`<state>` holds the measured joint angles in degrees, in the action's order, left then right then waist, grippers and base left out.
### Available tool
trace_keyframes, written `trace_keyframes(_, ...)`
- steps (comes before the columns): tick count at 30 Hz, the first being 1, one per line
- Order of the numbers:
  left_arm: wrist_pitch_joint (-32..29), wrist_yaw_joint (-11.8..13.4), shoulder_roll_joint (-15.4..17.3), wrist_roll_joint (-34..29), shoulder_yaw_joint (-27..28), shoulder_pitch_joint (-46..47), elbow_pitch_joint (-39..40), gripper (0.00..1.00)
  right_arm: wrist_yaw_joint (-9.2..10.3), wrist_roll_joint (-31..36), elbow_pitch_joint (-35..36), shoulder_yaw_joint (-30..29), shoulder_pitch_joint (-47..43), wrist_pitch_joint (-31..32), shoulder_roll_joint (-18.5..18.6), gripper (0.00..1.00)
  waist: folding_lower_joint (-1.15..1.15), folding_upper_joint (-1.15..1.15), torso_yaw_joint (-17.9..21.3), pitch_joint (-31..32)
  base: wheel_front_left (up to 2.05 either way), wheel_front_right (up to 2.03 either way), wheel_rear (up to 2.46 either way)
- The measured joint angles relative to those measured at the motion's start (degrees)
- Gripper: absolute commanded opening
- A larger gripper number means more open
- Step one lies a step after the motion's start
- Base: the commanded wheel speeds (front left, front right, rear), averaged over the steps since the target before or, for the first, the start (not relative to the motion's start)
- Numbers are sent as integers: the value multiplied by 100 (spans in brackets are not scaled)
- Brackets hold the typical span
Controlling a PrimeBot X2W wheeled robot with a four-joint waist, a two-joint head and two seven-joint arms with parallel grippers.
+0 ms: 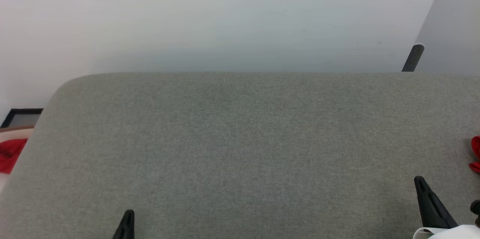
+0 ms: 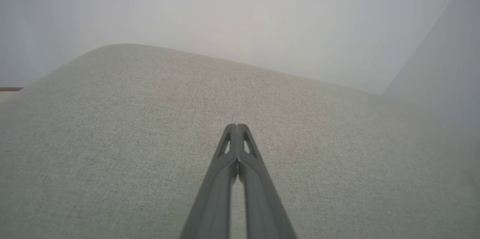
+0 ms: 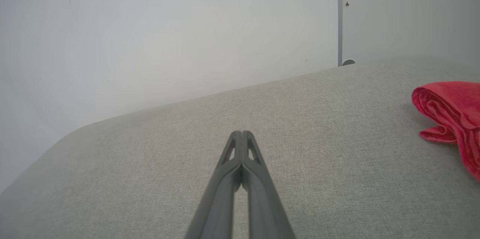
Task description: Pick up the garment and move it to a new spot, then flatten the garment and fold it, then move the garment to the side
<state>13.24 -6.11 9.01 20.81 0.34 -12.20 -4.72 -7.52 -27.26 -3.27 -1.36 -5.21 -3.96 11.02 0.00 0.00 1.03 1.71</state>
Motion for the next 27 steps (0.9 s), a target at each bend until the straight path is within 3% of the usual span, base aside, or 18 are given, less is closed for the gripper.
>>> trace_keyframes(27, -669, -29, -201, 2381, 205, 582, -323, 0, 0, -2173, -358, -167, 355, 349, -265, 0, 0, 0, -23, -42, 0, 0, 0)
